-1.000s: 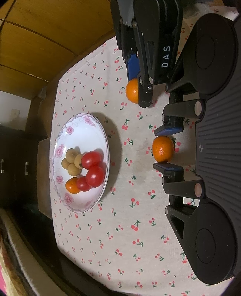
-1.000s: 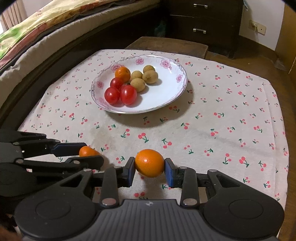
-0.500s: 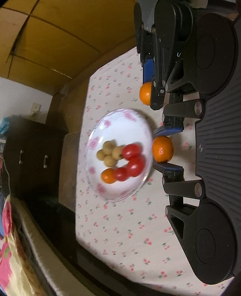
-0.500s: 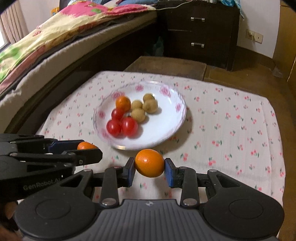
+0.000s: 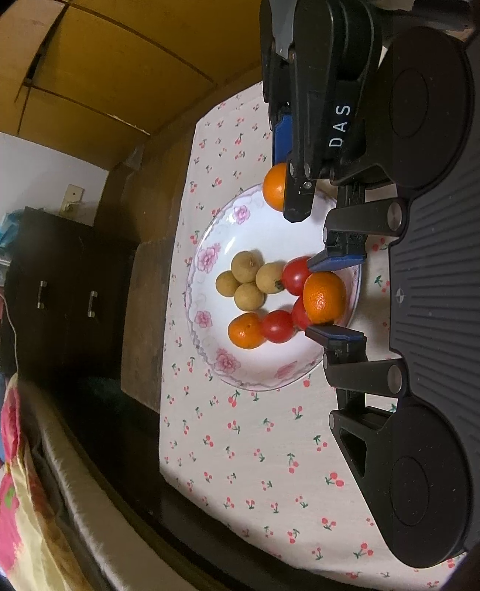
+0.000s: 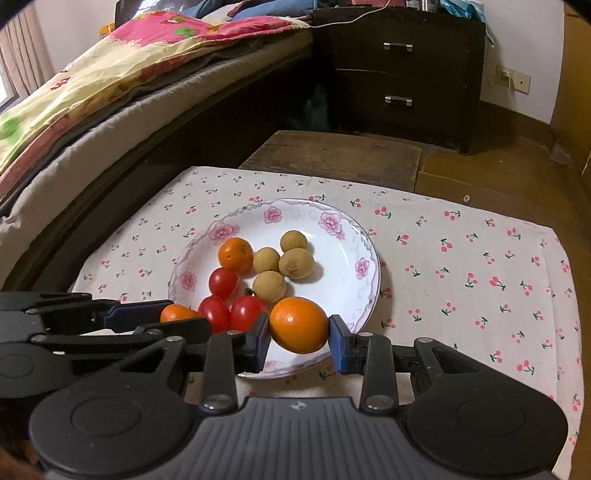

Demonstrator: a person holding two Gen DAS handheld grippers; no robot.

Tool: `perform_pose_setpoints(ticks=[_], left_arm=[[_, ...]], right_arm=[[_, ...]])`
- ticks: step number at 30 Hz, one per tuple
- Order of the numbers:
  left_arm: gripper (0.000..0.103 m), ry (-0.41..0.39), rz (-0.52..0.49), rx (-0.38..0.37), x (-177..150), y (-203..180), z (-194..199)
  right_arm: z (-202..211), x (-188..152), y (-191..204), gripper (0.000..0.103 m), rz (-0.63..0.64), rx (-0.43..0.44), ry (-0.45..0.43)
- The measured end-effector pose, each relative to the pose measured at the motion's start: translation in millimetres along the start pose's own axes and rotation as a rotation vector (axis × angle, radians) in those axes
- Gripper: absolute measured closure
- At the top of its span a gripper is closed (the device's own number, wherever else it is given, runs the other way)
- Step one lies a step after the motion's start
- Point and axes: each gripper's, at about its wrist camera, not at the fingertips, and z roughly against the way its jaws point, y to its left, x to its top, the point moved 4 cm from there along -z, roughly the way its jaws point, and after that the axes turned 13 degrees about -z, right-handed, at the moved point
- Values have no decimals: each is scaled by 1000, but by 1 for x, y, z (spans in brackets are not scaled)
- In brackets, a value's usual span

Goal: Organize fruits
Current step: 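Lower both tangerines onto the plate and open both tools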

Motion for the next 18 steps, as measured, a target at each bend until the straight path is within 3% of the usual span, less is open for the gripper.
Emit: perform_pose_setpoints(ticks=[18], left_arm=[[60, -14, 48, 0, 7, 6, -6]], right_arm=[[-8, 12, -8, 68, -48, 30, -13]])
